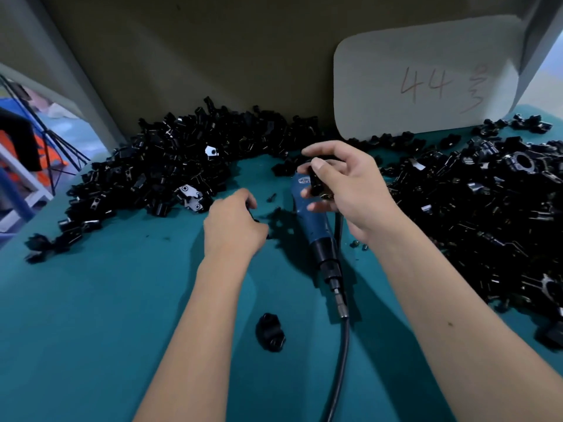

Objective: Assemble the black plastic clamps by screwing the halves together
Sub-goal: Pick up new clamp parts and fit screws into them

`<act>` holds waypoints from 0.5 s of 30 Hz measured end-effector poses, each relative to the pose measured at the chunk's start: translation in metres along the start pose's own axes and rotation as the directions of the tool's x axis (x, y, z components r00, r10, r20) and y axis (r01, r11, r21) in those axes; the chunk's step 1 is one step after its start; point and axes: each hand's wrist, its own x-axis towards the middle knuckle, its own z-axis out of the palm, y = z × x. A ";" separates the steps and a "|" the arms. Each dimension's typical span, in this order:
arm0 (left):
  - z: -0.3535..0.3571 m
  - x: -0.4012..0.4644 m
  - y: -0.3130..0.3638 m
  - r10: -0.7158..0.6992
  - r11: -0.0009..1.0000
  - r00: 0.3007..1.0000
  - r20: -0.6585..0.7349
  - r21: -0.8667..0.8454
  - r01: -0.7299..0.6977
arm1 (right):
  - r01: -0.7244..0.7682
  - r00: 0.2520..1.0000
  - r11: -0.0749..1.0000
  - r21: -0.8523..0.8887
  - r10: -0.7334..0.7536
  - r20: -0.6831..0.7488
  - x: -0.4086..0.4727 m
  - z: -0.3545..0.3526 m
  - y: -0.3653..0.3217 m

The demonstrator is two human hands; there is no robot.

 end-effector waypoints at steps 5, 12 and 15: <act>0.004 -0.020 -0.007 -0.102 0.871 0.985 -0.137 -0.490 0.022 | -0.043 0.999 0.999 0.031 0.043 0.005 -0.007 0.001 0.003; 0.016 -0.032 -0.001 0.001 0.368 1.000 -0.001 -0.930 -0.001 | -0.015 0.996 0.973 0.232 -0.006 0.092 -0.011 -0.011 0.009; 0.019 -0.033 0.004 0.092 0.332 0.996 0.011 -0.943 -0.020 | -0.033 0.998 0.988 0.151 0.026 0.050 -0.013 -0.012 0.007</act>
